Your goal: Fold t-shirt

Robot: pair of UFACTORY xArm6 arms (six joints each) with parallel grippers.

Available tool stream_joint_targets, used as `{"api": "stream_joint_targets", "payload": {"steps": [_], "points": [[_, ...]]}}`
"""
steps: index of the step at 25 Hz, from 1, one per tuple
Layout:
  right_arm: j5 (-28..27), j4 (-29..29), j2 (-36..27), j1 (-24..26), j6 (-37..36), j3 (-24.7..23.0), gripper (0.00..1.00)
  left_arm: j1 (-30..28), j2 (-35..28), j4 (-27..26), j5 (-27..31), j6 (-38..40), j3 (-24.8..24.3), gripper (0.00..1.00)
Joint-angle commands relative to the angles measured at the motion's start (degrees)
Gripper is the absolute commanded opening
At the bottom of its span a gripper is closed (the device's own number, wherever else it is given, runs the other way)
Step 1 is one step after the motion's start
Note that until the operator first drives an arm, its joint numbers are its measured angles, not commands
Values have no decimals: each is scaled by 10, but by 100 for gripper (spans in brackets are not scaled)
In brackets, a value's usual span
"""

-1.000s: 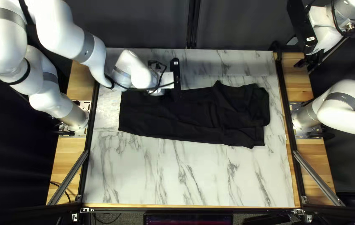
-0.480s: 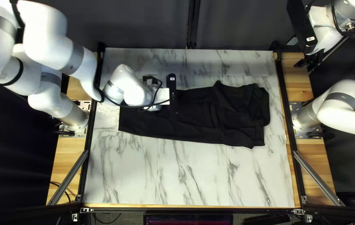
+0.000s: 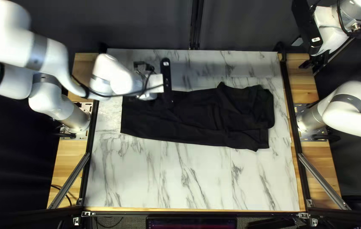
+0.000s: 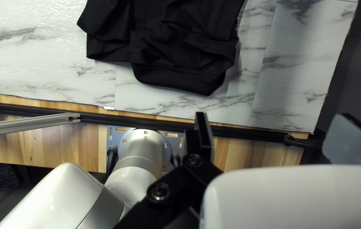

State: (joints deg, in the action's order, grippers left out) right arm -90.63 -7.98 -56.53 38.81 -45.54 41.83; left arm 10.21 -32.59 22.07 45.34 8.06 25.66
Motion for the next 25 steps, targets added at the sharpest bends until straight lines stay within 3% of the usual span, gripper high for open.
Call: {"api": "stream_joint_targets", "payload": {"steps": [1,6,11,16,25], "points": [[0,0,0,0,0,0,100,27,-42,-141,115,-115,68,100],[0,0,0,0,0,0,100,43,-87,-186,258,-172,149,100],[0,0,0,0,0,0,100,22,-129,-186,360,-168,215,100],[0,0,0,0,0,0,100,7,-229,-167,401,-169,199,100],[0,0,0,0,0,0,100,7,-229,-167,401,-169,199,100]]}}
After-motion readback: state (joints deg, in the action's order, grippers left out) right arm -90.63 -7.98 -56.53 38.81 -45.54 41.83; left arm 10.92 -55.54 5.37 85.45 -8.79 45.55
